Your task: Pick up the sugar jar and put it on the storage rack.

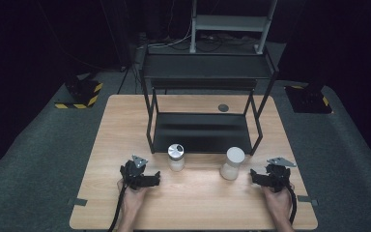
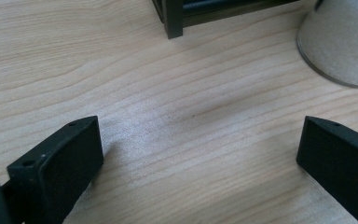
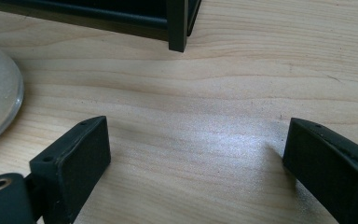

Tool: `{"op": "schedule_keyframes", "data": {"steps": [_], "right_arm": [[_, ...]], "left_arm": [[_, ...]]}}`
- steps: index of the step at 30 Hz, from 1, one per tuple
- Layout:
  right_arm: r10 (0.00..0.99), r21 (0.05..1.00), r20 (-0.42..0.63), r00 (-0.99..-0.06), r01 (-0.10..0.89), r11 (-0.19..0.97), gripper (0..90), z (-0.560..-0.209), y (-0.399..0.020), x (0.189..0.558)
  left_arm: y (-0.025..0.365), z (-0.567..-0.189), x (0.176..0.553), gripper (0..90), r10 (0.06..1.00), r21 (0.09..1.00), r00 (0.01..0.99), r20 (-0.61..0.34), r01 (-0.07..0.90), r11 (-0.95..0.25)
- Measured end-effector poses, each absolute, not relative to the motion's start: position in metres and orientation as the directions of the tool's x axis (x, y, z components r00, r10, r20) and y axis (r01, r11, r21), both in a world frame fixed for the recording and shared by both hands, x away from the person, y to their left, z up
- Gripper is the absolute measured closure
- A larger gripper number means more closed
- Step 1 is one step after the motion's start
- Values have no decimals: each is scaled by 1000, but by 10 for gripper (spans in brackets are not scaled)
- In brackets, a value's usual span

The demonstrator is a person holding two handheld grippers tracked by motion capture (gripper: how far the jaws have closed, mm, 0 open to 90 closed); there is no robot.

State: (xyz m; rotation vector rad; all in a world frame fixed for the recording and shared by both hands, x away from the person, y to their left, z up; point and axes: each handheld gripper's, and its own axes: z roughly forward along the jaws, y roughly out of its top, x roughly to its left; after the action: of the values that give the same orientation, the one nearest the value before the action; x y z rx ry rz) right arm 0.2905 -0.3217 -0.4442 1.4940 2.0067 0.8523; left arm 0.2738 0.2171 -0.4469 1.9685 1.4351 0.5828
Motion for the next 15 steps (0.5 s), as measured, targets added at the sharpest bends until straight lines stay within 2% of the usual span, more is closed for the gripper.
{"op": "schedule_keyframes", "data": {"steps": [8,15], "right_arm": [[960,730,-21,-278,652,204,67,-444,-322,290],[961,730,-21,-276,652,203,67,-444,-321,290]], "left_arm": [[227,-440,269,3,930,732,359,-76,653,-192],[221,-432,270,4,909,750,409,-87,628,-211]]}}
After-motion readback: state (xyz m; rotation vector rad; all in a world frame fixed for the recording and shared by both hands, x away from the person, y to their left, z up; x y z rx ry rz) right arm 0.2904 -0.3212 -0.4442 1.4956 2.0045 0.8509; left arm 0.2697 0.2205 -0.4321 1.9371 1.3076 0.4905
